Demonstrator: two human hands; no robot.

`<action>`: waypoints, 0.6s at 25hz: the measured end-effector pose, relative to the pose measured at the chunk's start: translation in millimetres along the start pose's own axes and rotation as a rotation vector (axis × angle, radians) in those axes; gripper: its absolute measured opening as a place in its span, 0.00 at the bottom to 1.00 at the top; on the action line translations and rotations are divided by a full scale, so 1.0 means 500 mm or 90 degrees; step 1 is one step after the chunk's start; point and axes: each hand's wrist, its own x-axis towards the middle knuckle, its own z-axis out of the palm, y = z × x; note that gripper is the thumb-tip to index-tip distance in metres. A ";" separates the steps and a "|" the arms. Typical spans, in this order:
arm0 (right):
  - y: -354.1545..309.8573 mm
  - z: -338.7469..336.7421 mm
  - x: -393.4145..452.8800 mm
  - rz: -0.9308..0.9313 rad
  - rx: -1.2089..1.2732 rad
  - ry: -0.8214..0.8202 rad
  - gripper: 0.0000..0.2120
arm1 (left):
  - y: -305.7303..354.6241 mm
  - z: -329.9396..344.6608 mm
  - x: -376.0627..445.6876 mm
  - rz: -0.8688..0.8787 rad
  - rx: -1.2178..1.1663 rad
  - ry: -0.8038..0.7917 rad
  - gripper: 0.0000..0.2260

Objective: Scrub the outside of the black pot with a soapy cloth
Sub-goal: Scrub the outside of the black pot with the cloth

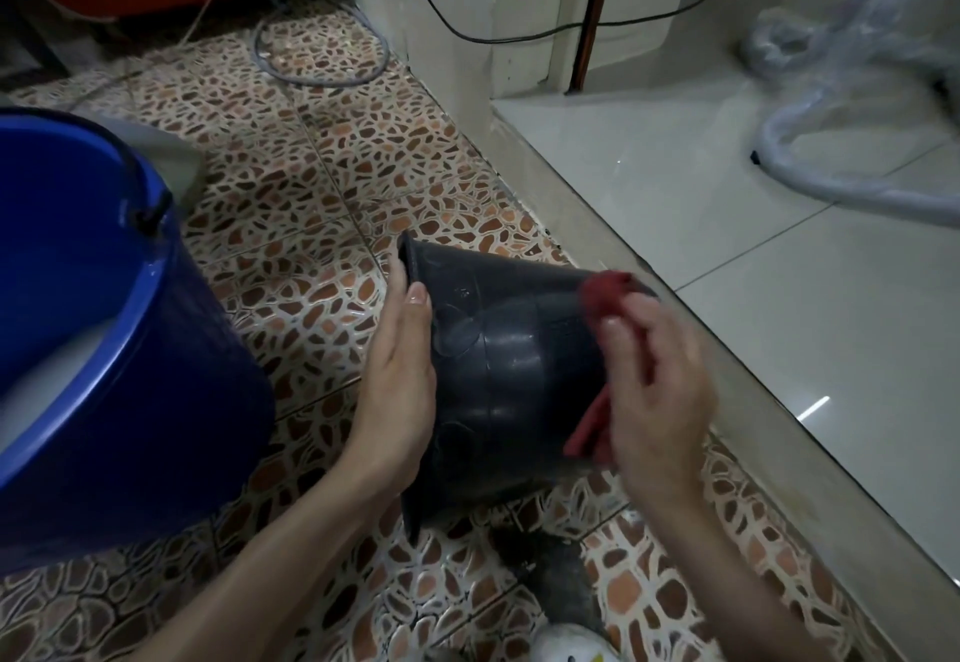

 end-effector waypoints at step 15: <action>0.018 0.048 0.073 0.003 -0.222 -0.053 0.16 | -0.009 -0.015 -0.019 0.041 0.021 0.011 0.17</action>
